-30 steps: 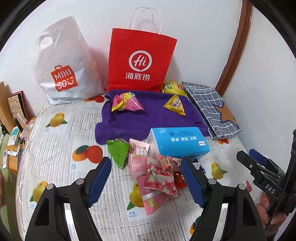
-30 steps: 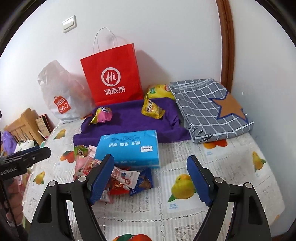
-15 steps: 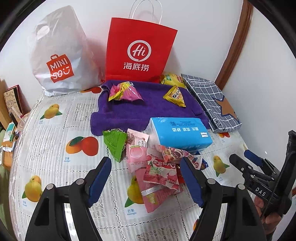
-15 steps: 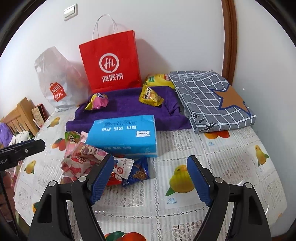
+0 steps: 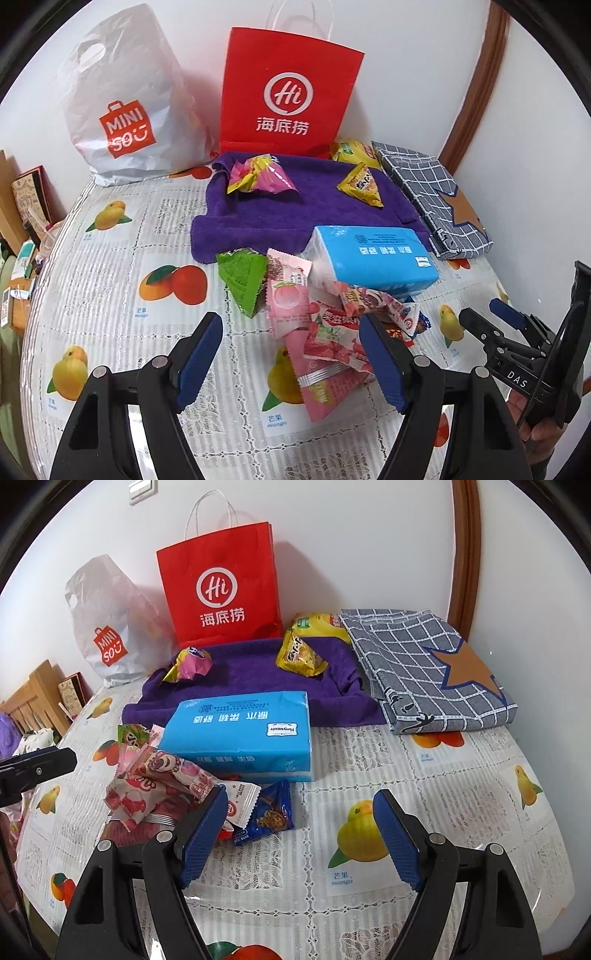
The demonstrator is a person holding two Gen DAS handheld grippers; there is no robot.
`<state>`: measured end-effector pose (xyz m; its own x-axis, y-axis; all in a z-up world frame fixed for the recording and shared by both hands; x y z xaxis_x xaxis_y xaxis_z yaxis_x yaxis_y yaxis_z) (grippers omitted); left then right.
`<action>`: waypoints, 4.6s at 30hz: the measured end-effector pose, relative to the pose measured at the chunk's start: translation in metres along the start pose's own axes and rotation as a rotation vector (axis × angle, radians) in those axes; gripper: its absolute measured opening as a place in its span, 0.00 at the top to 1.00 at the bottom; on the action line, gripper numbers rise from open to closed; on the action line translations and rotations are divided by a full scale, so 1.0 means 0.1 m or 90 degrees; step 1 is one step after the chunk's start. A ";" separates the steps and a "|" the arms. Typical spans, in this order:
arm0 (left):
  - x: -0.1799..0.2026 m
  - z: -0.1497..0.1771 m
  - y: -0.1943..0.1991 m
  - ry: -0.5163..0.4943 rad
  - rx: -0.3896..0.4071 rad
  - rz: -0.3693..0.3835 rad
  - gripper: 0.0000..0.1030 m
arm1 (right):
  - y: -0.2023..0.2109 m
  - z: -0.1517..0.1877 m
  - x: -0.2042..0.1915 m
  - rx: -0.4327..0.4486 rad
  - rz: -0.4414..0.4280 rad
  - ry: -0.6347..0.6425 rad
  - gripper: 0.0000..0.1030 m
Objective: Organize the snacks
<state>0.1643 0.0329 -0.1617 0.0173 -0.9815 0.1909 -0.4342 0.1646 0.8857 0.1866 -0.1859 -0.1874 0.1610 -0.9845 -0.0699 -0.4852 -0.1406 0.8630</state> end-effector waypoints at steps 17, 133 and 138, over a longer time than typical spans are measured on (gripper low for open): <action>-0.20 0.03 -0.17 0.046 -0.033 0.020 0.28 | -0.13 0.03 0.09 -0.015 -0.003 -0.013 0.21; -0.65 -0.18 -0.65 0.080 -0.090 -0.001 0.66 | -0.32 0.32 0.05 -0.081 -0.024 0.036 0.77; -0.60 -0.04 -0.46 0.079 -0.082 0.009 0.66 | -0.12 0.18 0.01 -0.047 -0.022 0.029 0.77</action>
<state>0.1871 0.0851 -0.2118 0.1274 -0.9606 0.2469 -0.3157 0.1967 0.9283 0.1772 -0.1870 -0.2070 0.2161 -0.9732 -0.0792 -0.4139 -0.1648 0.8953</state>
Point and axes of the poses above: each gripper's, at about its wrist camera, not at the fingertips, and y roughly against the way its jaws point, x to its right, z to its underside, the point moved 10 cm from there along -y, roughly the way its jaws point, and after that the axes turned 14 degrees about -x, right-handed, at the moved point
